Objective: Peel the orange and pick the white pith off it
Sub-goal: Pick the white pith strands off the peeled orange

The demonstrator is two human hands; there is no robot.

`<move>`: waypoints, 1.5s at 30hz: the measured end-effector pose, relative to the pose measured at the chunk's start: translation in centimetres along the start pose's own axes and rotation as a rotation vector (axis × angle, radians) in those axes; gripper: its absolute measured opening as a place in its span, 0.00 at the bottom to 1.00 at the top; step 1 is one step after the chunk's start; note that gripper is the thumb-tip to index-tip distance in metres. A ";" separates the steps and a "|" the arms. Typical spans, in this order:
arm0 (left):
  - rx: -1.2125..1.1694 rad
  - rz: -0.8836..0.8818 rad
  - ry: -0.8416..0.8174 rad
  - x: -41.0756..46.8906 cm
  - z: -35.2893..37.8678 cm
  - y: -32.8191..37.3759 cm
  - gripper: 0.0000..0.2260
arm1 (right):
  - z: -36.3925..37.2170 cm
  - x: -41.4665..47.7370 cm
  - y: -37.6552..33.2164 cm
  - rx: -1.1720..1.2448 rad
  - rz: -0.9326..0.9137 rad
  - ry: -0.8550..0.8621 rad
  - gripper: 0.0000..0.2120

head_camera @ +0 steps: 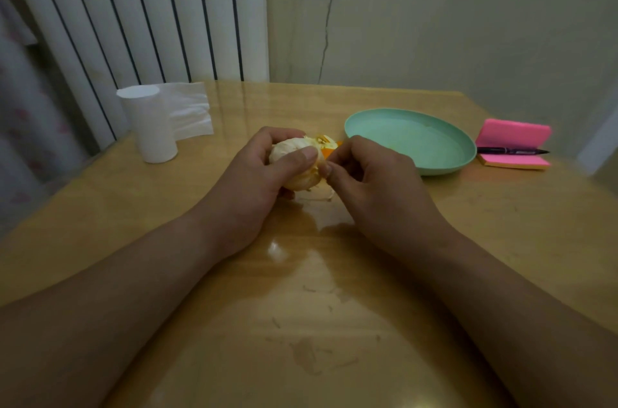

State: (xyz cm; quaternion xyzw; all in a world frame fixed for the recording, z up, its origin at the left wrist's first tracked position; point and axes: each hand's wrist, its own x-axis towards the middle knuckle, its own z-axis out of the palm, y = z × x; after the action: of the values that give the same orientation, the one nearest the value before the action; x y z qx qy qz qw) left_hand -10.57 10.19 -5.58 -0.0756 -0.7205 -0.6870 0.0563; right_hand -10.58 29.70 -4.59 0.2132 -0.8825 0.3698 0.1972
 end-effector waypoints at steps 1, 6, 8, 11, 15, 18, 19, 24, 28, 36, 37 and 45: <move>0.008 0.005 -0.004 -0.1 0.0 0.0 0.13 | 0.0 0.0 0.0 -0.016 -0.010 -0.004 0.05; -0.001 0.009 0.004 -0.3 0.3 0.1 0.14 | -0.1 0.2 -0.4 -0.129 -0.090 -0.003 0.06; 0.027 0.014 -0.012 -0.3 0.3 0.1 0.14 | -0.1 0.3 -0.5 -0.167 -0.119 0.014 0.07; 0.018 -0.003 -0.017 -0.2 0.1 0.0 0.16 | -0.2 0.4 -0.6 -0.195 -0.144 0.031 0.08; -0.034 -0.025 -0.045 0.0 0.0 -0.3 0.21 | -0.2 0.3 -0.1 -0.090 -0.091 0.050 0.04; -0.119 -0.050 -0.072 0.1 -0.2 -0.2 0.20 | -0.2 0.1 0.2 0.095 0.008 0.011 0.05; -0.141 -0.058 -0.076 0.2 -0.2 -0.2 0.20 | -0.2 0.1 0.2 0.130 0.024 -0.002 0.05; -0.187 -0.072 -0.072 0.1 -0.2 -0.1 0.15 | -0.2 -0.1 0.1 0.176 0.017 -0.041 0.09; -0.063 -0.085 -0.101 0.4 -0.4 -0.3 0.23 | 0.1 -0.1 0.0 0.069 -0.025 -0.051 0.06; -0.216 -0.148 -0.056 0.5 -0.8 -0.2 0.29 | -0.2 0.9 -1.3 0.187 0.067 -0.079 0.07; -0.271 -0.146 -0.073 0.4 -0.8 0.0 0.26 | -0.3 1.2 -1.6 0.192 0.076 -0.092 0.07; -0.378 -0.219 -0.150 0.1 -0.7 1.0 0.20 | 0.0 1.2 -0.4 0.417 0.195 -0.056 0.08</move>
State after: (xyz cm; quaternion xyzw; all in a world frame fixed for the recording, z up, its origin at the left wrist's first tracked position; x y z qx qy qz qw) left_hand -10.54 9.58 -4.49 -0.0568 -0.5852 -0.8041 -0.0873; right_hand -11.39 29.20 -3.78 0.1731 -0.8085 0.5556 0.0876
